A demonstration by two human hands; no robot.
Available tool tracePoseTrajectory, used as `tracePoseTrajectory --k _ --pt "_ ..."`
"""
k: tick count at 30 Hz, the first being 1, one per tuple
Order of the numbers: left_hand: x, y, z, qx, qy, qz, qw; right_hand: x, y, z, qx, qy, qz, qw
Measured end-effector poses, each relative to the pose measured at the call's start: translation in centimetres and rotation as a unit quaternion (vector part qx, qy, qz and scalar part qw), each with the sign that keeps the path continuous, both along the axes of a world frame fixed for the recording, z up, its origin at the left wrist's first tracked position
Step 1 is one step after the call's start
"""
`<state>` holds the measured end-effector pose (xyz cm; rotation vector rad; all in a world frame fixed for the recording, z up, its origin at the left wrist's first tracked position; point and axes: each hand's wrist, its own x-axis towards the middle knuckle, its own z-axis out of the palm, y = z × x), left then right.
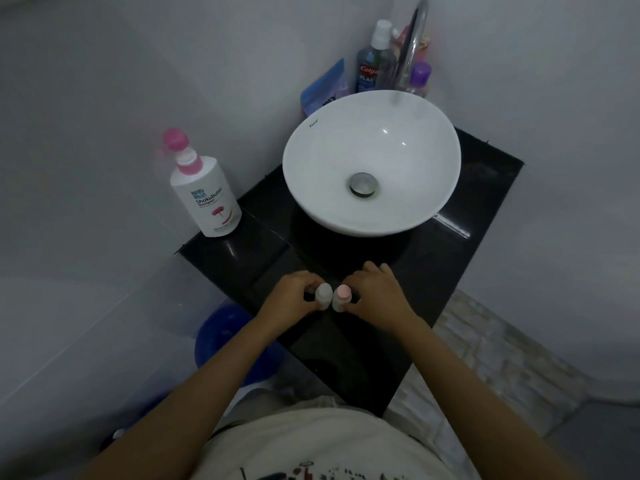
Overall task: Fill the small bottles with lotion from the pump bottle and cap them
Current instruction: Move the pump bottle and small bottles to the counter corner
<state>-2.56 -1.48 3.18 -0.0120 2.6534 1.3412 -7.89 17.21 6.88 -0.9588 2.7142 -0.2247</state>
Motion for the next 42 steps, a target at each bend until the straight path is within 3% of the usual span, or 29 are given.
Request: tracePoseTrajectory --k 5,9,13,21,31,42 --pt "0.7 -0.5 0.2 -0.004 0.015 0.031 0.999 -0.4 -0.7 0.4 -0.001 0.003 0.010 1.000" --pt "1.1 -2.7 1.3 0.007 0.023 0.123 0.992 -1.2 -2.9 2.2 -0.065 -0.022 0.006 0.998" --pt "1.3 -6.5 2.6 -0.003 0.043 0.247 0.968 -2.5 -7.3 4.3 -0.137 -0.074 0.002 0.988" --pt "0.1 -11.9 2.1 -0.008 0.021 0.398 0.917 -6.2 -18.2 3.7 -0.125 -0.109 0.028 0.986" --pt "-1.9 -12.8 0.2 -0.007 0.000 0.434 0.901 -8.0 -22.4 0.5 -0.118 -0.158 0.008 0.980" --pt "-3.0 -13.3 0.3 -0.010 0.005 0.443 0.897 -8.3 -22.9 -0.7 -0.175 -0.258 -0.053 0.949"
